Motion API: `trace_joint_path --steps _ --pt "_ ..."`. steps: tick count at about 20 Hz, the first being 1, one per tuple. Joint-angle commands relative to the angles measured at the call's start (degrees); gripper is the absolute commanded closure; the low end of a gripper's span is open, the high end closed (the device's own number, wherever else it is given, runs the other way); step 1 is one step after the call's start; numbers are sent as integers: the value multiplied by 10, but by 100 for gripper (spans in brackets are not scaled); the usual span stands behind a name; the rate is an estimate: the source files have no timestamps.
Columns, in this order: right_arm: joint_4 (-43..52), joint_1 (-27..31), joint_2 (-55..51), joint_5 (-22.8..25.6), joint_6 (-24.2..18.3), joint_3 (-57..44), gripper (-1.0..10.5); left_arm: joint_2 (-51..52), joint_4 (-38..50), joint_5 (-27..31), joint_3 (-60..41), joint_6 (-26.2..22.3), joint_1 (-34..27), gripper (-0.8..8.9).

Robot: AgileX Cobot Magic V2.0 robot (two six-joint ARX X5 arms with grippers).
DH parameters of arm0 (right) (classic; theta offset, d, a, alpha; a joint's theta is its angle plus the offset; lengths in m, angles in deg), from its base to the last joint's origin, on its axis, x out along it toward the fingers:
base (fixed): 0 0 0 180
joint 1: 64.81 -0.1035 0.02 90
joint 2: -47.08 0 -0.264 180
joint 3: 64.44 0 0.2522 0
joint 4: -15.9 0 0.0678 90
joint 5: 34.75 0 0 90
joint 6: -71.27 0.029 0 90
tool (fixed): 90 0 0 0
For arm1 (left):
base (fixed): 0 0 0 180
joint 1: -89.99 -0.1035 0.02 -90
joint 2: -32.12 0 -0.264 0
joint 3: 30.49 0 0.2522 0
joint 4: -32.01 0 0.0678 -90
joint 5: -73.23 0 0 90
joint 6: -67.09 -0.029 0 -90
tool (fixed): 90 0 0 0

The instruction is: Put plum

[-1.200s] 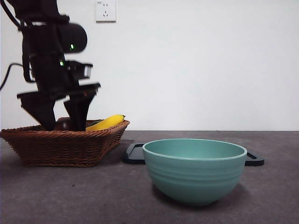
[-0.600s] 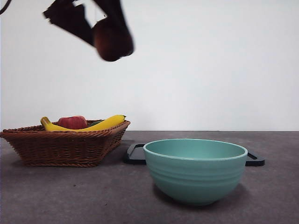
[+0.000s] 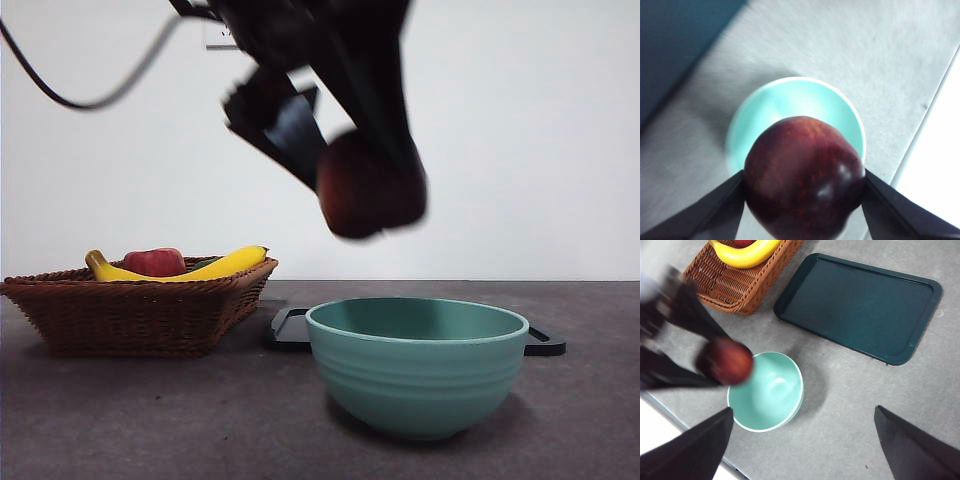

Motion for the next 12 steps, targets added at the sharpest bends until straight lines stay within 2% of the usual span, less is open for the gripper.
trace_joint_path --steps 1,6,12 --pt "5 -2 4 -2 3 13 494 -38 18 2 12 -20 18 543" --pt "5 -2 4 -2 3 13 494 -98 39 47 12 -42 36 543" --pt "5 -2 4 -2 2 13 494 -141 72 50 12 -48 39 543"
